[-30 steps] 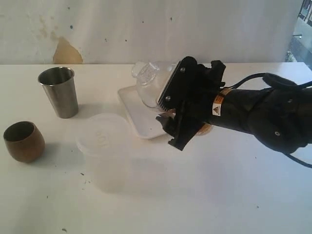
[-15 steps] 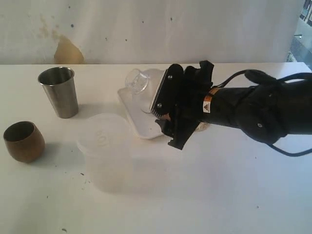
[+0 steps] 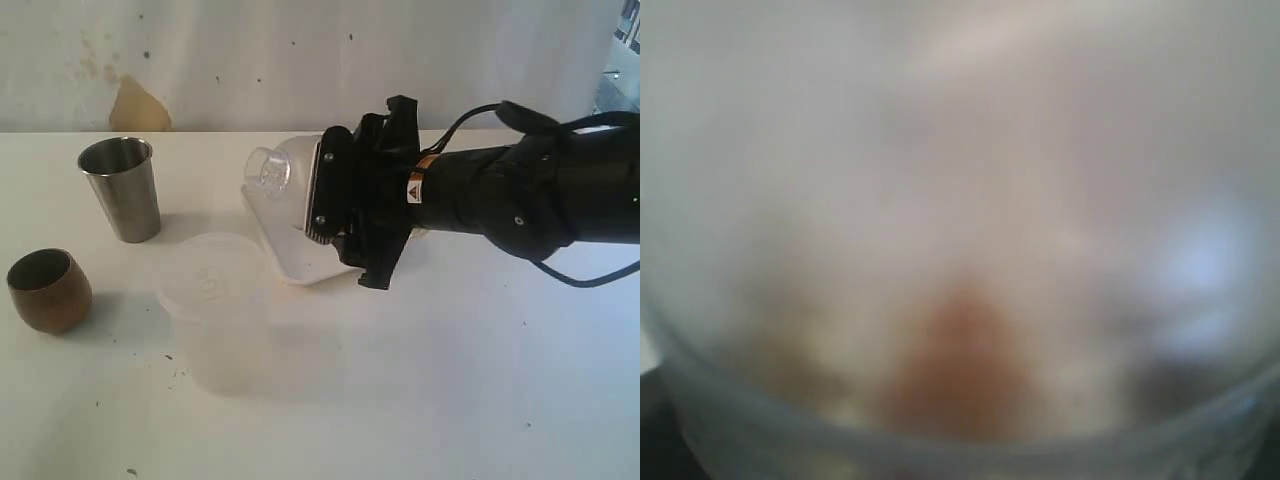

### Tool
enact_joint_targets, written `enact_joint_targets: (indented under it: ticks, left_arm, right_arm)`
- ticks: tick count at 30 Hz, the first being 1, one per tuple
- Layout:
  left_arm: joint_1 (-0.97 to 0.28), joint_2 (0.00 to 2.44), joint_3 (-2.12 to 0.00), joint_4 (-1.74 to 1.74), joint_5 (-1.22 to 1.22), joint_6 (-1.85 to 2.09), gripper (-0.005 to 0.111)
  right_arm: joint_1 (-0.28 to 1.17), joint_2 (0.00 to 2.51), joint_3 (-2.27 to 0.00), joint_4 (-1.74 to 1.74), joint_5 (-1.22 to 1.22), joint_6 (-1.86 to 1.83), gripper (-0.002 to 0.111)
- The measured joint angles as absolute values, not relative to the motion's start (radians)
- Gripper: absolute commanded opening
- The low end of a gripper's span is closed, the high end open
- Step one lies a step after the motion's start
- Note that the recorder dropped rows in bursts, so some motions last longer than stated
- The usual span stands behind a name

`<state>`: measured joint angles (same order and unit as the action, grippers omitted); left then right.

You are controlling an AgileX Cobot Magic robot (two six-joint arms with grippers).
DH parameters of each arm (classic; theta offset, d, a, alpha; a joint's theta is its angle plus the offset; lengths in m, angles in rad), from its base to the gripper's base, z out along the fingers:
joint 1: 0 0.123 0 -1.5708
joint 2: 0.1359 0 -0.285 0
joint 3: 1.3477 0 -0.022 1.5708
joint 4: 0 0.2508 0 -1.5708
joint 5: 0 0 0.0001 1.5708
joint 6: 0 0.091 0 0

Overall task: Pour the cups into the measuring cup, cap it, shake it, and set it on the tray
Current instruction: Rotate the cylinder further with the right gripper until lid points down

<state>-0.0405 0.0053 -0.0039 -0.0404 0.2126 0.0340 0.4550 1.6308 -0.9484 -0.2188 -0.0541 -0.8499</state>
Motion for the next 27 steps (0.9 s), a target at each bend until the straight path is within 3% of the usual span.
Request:
enact_joint_targets:
  ticks: [27]
  left_arm:
    - [-0.041,0.005,-0.004,-0.040,0.213,0.034,0.000]
  right_arm:
    - [0.483,1.664,-1.033,-0.219,-0.020,-1.096,0.000]
